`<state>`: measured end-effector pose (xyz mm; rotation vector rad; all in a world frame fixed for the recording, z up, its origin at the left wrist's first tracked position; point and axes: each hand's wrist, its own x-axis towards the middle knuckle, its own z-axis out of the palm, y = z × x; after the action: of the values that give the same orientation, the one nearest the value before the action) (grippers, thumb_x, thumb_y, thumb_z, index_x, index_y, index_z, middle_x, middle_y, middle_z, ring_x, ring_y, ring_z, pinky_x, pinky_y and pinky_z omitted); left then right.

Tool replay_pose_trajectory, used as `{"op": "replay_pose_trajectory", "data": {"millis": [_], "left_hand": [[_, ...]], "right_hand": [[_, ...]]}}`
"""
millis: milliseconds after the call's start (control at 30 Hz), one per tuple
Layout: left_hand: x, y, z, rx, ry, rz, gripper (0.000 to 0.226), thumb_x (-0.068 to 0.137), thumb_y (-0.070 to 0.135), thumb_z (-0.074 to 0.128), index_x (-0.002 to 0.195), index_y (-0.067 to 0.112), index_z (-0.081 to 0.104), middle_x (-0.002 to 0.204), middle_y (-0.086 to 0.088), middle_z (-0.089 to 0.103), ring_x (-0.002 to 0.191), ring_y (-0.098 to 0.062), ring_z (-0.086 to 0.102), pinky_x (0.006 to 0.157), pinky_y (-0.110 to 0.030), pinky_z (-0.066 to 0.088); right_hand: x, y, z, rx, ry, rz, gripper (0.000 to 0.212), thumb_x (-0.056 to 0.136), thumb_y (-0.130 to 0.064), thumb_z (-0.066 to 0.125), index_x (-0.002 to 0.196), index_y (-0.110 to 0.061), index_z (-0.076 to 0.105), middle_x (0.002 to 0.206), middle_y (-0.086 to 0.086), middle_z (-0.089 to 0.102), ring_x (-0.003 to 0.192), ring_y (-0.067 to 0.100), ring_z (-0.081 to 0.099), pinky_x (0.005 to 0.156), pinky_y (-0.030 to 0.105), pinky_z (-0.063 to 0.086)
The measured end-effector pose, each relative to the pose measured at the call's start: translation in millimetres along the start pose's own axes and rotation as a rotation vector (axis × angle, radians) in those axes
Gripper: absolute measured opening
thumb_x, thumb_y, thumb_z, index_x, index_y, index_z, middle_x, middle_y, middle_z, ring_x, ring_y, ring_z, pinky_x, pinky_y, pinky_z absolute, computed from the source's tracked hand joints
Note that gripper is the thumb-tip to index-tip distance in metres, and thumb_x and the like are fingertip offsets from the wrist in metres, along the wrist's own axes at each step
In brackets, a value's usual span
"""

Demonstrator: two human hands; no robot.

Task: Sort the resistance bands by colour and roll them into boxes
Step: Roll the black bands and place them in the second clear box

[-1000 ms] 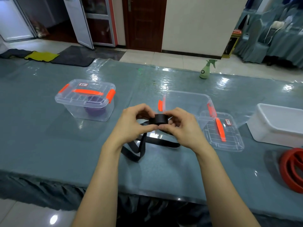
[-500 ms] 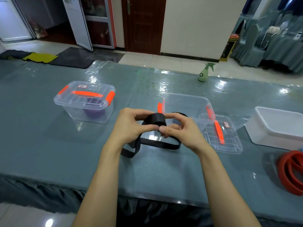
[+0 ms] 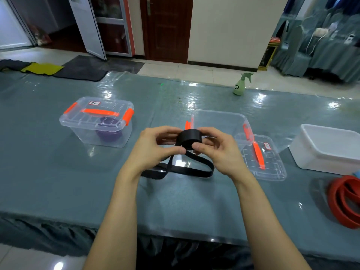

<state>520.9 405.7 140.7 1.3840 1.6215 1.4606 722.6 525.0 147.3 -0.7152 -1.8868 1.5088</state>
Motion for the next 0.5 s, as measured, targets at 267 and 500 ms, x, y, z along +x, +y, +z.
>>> {"op": "replay_pose_trajectory", "data": {"millis": [267, 500], "left_hand": [[2.1, 7.0, 1.3, -0.112, 0.078, -0.030, 0.044, 0.073, 0.000, 0.098, 0.109, 0.021, 0.084, 0.100, 0.000, 0.086, 0.097, -0.013, 0.082, 0.088, -0.020, 0.061], [-0.9, 9.4, -10.5, 0.542, -0.059, -0.064, 0.032, 0.068, 0.028, 0.097, 0.097, 0.035, 0.086, 0.081, 0.018, 0.081, 0.083, -0.001, 0.076, 0.085, -0.034, 0.063]], "right_hand": [[1.3, 13.6, 14.2, 0.333, -0.023, 0.056, 0.049, 0.082, -0.015, 0.087, 0.129, -0.009, 0.074, 0.099, 0.021, 0.081, 0.080, 0.027, 0.076, 0.096, 0.041, 0.061], [13.4, 10.4, 13.2, -0.565, -0.159, -0.001, 0.054, 0.069, -0.040, 0.099, 0.117, -0.039, 0.075, 0.102, -0.014, 0.072, 0.072, 0.012, 0.067, 0.073, 0.029, 0.058]]}}
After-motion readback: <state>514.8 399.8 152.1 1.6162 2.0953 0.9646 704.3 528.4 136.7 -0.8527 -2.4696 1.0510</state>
